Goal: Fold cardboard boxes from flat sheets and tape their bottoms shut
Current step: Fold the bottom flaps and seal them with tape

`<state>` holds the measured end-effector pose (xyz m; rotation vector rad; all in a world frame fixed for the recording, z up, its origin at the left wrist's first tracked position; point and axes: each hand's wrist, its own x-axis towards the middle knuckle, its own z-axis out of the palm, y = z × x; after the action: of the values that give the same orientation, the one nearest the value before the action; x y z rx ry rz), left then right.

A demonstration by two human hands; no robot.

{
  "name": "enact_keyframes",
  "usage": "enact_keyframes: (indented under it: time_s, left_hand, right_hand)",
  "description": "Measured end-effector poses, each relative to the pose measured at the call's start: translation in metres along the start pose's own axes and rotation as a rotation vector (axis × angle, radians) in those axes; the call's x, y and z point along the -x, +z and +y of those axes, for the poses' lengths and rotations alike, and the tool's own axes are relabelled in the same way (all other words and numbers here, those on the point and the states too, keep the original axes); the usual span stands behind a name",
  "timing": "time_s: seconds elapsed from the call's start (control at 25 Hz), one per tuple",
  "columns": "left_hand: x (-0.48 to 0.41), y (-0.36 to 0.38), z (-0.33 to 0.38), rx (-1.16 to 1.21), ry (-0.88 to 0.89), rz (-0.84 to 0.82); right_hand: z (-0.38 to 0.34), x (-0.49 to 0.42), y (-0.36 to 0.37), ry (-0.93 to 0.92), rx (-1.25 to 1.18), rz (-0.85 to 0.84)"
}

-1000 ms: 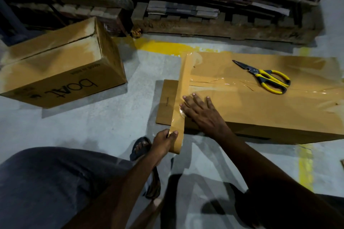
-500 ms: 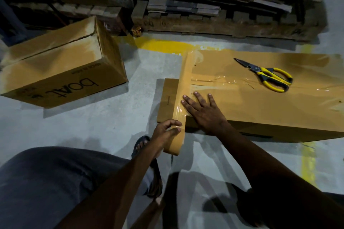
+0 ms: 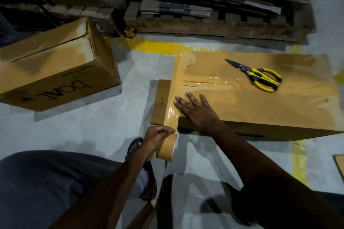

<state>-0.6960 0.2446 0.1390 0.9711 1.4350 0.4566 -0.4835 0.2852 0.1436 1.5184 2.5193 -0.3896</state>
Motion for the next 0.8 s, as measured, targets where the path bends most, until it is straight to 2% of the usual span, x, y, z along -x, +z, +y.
enact_keyframes:
  time_s: [0.08,0.12,0.2,0.28,0.32,0.4,0.52,0.64,0.8]
  left_hand:
    - [-0.001,0.002,0.000,0.016,0.008,0.020]
    - [-0.001,0.004,0.001,0.025,0.014,0.022]
    - [-0.004,0.005,-0.001,0.027,0.010,0.026]
    - [-0.006,0.003,-0.004,0.005,-0.003,0.016]
    - [-0.006,0.003,-0.006,-0.011,-0.011,0.013]
    - [-0.006,0.004,-0.006,-0.017,-0.023,0.021]
    - [-0.004,0.008,-0.004,-0.003,-0.018,0.033]
    - [0.000,0.010,-0.001,-0.004,-0.005,0.036]
    - [0.006,0.008,0.007,0.026,-0.011,0.012]
  right_hand:
    - [0.019,0.002,-0.016,0.069,-0.152,0.048]
    - [0.035,0.007,-0.021,0.184,-0.212,0.165]
    - [0.079,0.027,-0.023,0.545,-0.222,0.378]
    - [0.125,0.056,-0.016,0.846,-0.213,0.324]
    - [0.140,0.069,-0.012,0.915,-0.233,0.269]
    - [0.156,0.085,-0.008,0.934,-0.243,0.222]
    - [0.163,0.086,-0.012,0.954,-0.187,0.273]
    - [0.166,0.083,-0.018,1.012,-0.312,0.305]
    - [0.158,0.077,-0.035,0.992,-0.455,0.196]
